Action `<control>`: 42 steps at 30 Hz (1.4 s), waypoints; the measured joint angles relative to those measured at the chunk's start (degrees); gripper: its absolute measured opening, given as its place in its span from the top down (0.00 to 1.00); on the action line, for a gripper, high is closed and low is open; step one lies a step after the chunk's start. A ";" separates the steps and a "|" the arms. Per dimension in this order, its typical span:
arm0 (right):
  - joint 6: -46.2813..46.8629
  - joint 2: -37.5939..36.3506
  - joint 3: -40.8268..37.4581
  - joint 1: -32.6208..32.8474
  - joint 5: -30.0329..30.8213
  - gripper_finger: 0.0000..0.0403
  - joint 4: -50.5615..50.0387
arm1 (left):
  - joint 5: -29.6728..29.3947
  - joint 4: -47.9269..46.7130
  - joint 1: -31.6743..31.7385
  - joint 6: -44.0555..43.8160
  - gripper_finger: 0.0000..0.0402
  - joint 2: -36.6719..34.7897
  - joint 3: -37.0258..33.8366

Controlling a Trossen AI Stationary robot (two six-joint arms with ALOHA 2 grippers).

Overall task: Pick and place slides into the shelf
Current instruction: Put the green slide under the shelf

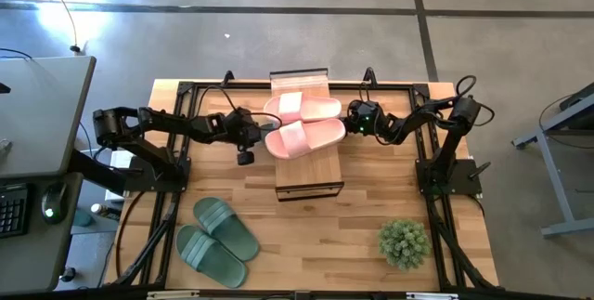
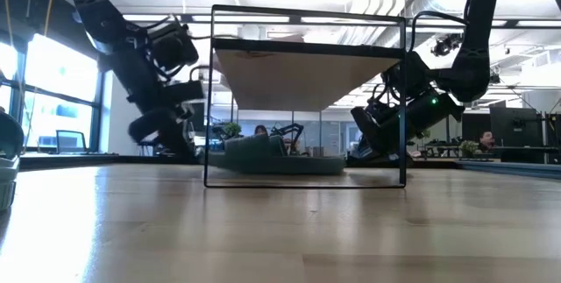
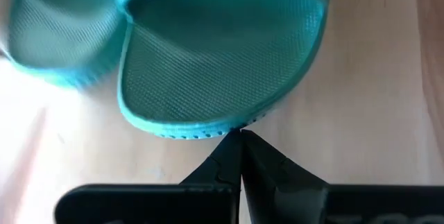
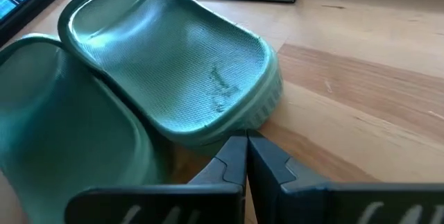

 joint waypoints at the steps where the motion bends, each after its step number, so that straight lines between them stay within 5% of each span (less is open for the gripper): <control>1: 0.01 0.00 0.00 -0.02 -0.02 1.00 -0.01 | 0.04 1.98 0.00 0.03 1.00 0.06 0.00; 13: 0.20 0.00 0.00 -0.02 -0.15 1.00 -0.04 | 1.39 5.29 0.00 -2.84 1.00 7.57 0.24; 28: 0.64 0.00 -0.06 0.00 1.85 1.00 -0.11 | 2.21 8.52 0.00 -3.64 1.00 7.96 0.11; 42: -0.11 -6.19 -0.15 3.30 11.05 1.00 -11.21 | 2.35 8.22 0.00 -3.66 1.00 7.96 0.11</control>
